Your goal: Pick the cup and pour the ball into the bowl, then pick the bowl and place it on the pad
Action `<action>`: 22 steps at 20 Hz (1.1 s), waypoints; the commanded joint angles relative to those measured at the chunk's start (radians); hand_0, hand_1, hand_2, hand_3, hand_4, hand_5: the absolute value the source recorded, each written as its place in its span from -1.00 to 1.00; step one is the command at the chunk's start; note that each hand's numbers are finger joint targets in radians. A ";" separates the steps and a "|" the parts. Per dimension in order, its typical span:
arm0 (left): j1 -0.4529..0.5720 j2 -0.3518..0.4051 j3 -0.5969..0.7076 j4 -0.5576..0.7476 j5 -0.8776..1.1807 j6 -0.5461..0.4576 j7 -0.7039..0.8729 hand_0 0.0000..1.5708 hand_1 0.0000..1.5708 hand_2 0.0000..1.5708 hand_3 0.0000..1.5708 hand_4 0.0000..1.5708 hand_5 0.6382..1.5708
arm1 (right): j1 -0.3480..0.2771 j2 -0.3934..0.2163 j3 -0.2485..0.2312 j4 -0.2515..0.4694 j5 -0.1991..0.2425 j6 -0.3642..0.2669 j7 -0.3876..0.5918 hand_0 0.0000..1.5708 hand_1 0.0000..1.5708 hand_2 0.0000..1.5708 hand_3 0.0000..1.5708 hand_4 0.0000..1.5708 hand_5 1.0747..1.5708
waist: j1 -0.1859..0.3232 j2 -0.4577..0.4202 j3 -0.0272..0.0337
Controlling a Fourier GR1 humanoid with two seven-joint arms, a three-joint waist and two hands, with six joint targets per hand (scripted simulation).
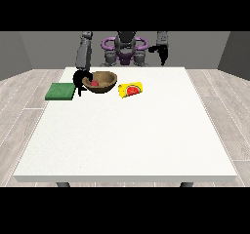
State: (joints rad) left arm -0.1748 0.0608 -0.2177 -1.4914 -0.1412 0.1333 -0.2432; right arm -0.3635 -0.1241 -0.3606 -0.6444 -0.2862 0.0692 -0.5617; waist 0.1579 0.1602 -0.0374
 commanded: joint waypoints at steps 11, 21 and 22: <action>0.107 0.014 0.034 0.082 0.022 -0.024 -0.040 -1.00 -1.00 -1.00 -1.00 0.44 0.54 | -0.041 -0.111 -0.011 -0.051 -0.046 -0.173 0.370 1.00 1.00 1.00 0.90 0.20 0.71 | -0.049 -0.115 0.0365; 0.079 -0.007 0.086 0.123 0.020 -0.010 -0.027 -1.00 -1.00 -1.00 -1.00 0.48 0.52 | -0.086 -0.285 -0.008 -0.096 -0.071 -0.116 0.548 1.00 1.00 1.00 0.47 0.22 0.69 | -0.103 -0.145 0.0373; 0.041 0.000 0.096 0.134 0.014 -0.010 -0.038 -1.00 -1.00 -1.00 -1.00 0.48 0.52 | -0.108 -0.333 -0.039 -0.074 -0.088 -0.084 0.534 1.00 1.00 1.00 0.47 0.22 0.69 | -0.103 -0.100 0.0375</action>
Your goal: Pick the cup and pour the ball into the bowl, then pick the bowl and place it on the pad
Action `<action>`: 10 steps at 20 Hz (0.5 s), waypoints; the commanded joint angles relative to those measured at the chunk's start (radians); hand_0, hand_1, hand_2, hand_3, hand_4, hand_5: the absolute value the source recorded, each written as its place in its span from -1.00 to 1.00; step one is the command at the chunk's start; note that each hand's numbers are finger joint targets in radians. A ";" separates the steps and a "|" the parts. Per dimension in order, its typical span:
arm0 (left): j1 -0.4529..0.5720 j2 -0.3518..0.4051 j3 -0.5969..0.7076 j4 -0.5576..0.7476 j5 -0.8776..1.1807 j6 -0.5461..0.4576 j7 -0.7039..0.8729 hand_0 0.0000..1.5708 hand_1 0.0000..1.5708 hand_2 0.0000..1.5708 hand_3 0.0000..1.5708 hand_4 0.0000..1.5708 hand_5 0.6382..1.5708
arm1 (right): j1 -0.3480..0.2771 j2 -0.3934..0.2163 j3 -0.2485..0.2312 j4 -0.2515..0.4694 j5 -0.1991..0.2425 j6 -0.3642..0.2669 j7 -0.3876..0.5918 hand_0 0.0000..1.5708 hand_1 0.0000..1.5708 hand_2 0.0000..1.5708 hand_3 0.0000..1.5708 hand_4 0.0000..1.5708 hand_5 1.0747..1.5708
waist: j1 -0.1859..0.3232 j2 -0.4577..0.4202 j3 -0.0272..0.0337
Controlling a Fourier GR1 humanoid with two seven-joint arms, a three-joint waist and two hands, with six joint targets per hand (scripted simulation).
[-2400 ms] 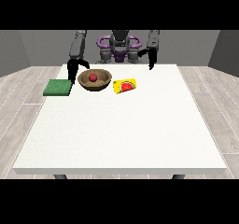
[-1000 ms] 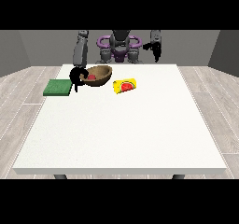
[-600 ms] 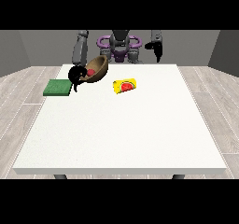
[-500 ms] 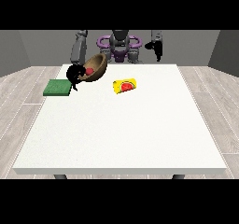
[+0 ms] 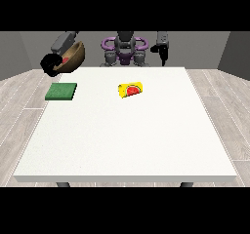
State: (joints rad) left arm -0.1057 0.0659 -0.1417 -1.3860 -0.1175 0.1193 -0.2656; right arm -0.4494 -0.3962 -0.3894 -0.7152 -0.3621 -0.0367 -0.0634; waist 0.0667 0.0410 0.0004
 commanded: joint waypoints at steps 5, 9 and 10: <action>-0.025 -0.028 0.025 0.071 -0.009 -0.013 -0.043 -1.00 -1.00 -1.00 -1.00 0.50 0.52 | -0.021 -0.072 -0.012 -0.003 -0.030 0.007 0.063 1.00 1.00 1.00 0.79 0.23 0.66 | -0.007 0.014 -0.0004; 0.007 -0.031 -0.017 0.009 -0.035 -0.014 -0.138 -1.00 -1.00 -1.00 -1.00 0.50 0.51 | -0.032 -0.214 -0.127 0.120 -0.113 0.163 0.009 1.00 1.00 1.00 0.26 0.22 0.70 | 0.051 0.137 0.0004; -0.041 -0.013 0.045 0.068 -0.009 -0.027 -0.140 -1.00 -1.00 -1.00 -1.00 0.50 0.51 | -0.028 -0.134 -0.079 0.100 -0.084 0.100 -0.007 1.00 1.00 1.00 0.11 0.21 0.72 | 0.022 0.107 -0.0002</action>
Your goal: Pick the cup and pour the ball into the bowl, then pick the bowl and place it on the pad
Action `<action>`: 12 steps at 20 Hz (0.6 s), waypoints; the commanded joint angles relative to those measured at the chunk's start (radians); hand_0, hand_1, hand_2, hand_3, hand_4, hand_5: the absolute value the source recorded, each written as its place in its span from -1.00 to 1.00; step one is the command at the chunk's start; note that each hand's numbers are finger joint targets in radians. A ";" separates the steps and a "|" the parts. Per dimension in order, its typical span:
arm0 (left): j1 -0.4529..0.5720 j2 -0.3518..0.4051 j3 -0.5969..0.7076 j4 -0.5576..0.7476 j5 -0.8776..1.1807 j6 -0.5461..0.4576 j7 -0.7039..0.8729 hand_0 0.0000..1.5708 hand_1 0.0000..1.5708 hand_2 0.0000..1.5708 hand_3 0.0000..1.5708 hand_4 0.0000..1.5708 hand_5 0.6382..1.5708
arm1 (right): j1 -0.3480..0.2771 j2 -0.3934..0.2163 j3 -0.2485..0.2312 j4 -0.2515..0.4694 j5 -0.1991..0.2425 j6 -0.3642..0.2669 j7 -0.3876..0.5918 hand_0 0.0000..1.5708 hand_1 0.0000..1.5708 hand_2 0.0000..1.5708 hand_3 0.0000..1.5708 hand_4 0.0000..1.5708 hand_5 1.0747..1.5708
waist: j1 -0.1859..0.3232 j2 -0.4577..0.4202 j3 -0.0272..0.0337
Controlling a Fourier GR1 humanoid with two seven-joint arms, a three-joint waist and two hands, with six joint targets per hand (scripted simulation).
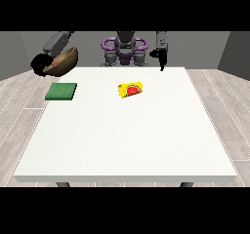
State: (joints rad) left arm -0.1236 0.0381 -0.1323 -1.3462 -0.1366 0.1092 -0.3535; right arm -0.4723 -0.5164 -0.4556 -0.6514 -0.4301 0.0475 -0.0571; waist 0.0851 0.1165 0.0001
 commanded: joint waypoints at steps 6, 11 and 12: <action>0.014 -0.024 -0.041 -0.087 -0.031 -0.001 -0.063 -1.00 -1.00 -1.00 -1.00 0.49 0.54 | -0.013 -0.091 -0.081 0.178 -0.041 0.102 -0.168 0.98 0.98 1.00 -0.01 0.07 0.76 | 0.062 0.150 0.0012; 0.015 -0.030 -0.040 -0.082 -0.056 0.029 -0.067 -1.00 -1.00 -1.00 -1.00 0.49 0.55 | 0.016 -0.163 -0.040 0.154 0.053 -0.041 -0.213 0.89 0.89 1.00 -0.15 -1.00 0.98 | 0.046 0.135 0.0006; 0.027 -0.021 -0.036 -0.103 -0.038 0.008 -0.061 -1.00 -1.00 -1.00 -1.00 0.49 0.56 | 0.013 -0.213 -0.049 0.168 0.054 -0.032 -0.200 0.78 0.78 1.00 0.02 -1.00 0.99 | 0.056 0.142 0.0008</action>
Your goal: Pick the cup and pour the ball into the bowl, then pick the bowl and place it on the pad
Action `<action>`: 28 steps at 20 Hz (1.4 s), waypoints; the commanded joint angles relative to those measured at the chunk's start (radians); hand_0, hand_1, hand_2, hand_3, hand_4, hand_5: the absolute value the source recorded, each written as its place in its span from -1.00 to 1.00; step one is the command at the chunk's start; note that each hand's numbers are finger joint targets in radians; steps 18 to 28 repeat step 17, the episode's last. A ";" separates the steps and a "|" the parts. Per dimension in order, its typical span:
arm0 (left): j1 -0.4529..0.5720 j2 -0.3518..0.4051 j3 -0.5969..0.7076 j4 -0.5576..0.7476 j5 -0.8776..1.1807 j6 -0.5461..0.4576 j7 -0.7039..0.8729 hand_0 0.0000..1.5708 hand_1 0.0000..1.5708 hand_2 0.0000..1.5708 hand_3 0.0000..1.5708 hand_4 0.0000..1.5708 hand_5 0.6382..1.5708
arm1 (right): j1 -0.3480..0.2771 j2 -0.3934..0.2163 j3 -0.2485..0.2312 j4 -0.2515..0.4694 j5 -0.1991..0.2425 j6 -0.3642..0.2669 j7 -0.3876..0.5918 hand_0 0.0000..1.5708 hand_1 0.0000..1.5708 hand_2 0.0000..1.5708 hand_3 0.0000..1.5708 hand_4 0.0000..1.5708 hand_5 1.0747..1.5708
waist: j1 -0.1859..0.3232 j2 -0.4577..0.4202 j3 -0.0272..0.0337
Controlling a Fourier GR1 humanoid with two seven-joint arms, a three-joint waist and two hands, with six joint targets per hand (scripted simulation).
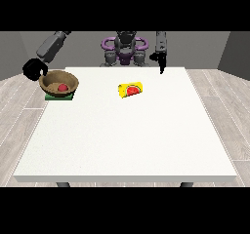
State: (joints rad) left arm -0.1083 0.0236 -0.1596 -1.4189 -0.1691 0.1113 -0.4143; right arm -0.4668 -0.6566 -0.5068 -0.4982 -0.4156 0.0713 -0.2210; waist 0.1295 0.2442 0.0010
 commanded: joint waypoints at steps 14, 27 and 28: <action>0.054 -0.024 -0.307 0.204 0.116 0.318 -0.104 -1.00 -1.00 -1.00 -1.00 0.55 0.51 | -0.110 -0.050 0.087 -0.054 0.041 0.061 0.114 -1.00 -1.00 -0.32 -0.09 -0.13 -0.85 | -0.079 -0.083 -0.0010; 0.013 -0.024 -0.308 0.204 0.110 0.337 -0.035 -1.00 -1.00 -1.00 -1.00 0.55 0.51 | -0.065 -0.040 0.103 -0.058 0.052 0.091 0.102 -1.00 -1.00 -0.26 -0.04 -0.09 -1.00 | -0.094 -0.116 -0.0008; 0.013 -0.024 -0.308 0.204 0.110 0.337 -0.035 -1.00 -1.00 -1.00 -1.00 0.55 0.51 | -0.065 -0.040 0.103 -0.058 0.052 0.091 0.102 -1.00 -1.00 -0.26 -0.04 -0.09 -1.00 | -0.094 -0.116 -0.0008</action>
